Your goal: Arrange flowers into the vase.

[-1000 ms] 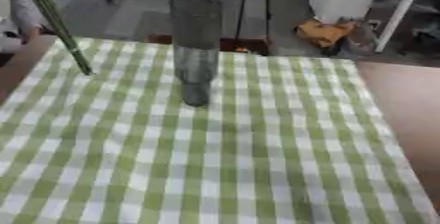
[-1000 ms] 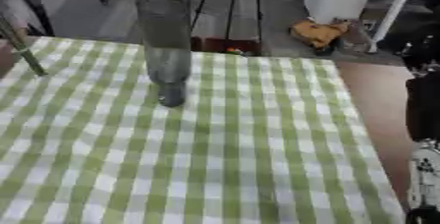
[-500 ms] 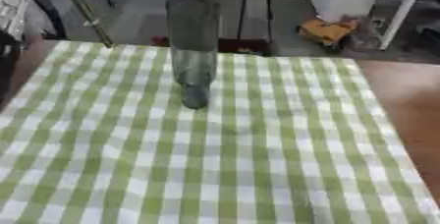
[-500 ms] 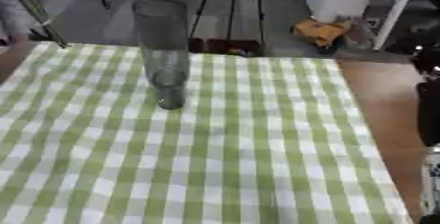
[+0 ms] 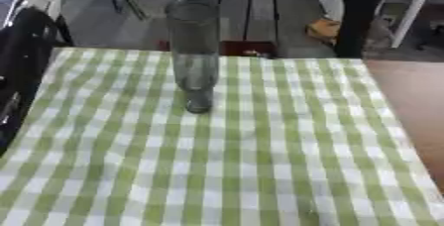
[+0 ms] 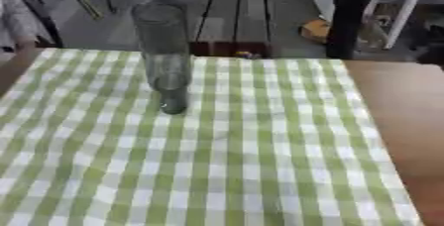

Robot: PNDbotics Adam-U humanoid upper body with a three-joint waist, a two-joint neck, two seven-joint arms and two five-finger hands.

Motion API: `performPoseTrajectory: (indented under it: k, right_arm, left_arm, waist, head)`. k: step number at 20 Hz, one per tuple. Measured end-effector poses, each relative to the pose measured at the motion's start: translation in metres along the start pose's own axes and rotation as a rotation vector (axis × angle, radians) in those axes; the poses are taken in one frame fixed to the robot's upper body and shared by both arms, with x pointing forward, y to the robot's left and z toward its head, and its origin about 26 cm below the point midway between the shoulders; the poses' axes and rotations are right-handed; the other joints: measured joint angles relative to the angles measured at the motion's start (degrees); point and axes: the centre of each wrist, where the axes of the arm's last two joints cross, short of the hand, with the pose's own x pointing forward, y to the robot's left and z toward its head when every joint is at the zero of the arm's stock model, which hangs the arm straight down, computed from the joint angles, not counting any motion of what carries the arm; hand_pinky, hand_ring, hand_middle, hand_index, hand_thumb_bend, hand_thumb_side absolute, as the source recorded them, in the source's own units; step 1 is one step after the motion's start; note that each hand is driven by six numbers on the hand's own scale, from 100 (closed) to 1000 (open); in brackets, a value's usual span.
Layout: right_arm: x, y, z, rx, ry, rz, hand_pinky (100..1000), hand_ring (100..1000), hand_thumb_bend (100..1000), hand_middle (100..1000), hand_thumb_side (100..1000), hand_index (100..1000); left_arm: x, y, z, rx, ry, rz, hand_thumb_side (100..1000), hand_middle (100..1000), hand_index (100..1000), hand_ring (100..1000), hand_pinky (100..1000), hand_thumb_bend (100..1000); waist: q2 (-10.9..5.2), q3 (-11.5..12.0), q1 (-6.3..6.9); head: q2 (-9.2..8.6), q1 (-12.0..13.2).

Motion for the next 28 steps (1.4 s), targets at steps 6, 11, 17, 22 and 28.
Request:
performPoseTrajectory:
  k: [6,11,17,22,28]
  right_arm:
    - [-0.001,-0.001,-0.003,0.016,-0.009,-0.002,647,653,100,575,1000,792]
    - [-0.003,-0.002,-0.004,0.028,-0.014,-0.001,648,655,100,575,1000,793]
    - [-0.005,-0.003,-0.008,0.043,-0.031,-0.002,649,655,100,573,1000,794]
    - [-0.006,-0.003,-0.012,0.048,-0.045,-0.013,650,657,100,572,1000,796]
    - [-0.007,-0.004,-0.014,0.055,-0.052,-0.021,651,658,100,571,1000,798]
  left_arm:
    - [0.005,-0.002,-0.009,0.024,-0.066,0.022,717,100,146,100,100,100]
    - [0.012,-0.002,-0.016,0.053,-0.114,0.047,723,100,148,100,100,100]
    - [0.019,-0.006,-0.019,0.072,-0.172,0.089,731,100,149,100,100,102]
    - [0.025,-0.013,-0.020,0.058,-0.246,0.111,650,100,148,100,100,188]
    - [0.034,-0.020,-0.018,0.020,-0.342,0.091,632,100,148,100,100,194]
  waist:
    - [1.07,-0.54,-0.11]
    - [1.75,-0.89,-0.32]
    - [3.08,-2.08,-0.59]
    - [4.56,-2.94,-0.63]
    - [6.23,-3.54,-0.87]
  head:
    - [-1.06,1.46]
    - [-1.77,1.97]
    - [-3.39,2.95]
    - [-5.30,4.19]
    - [-6.70,4.74]
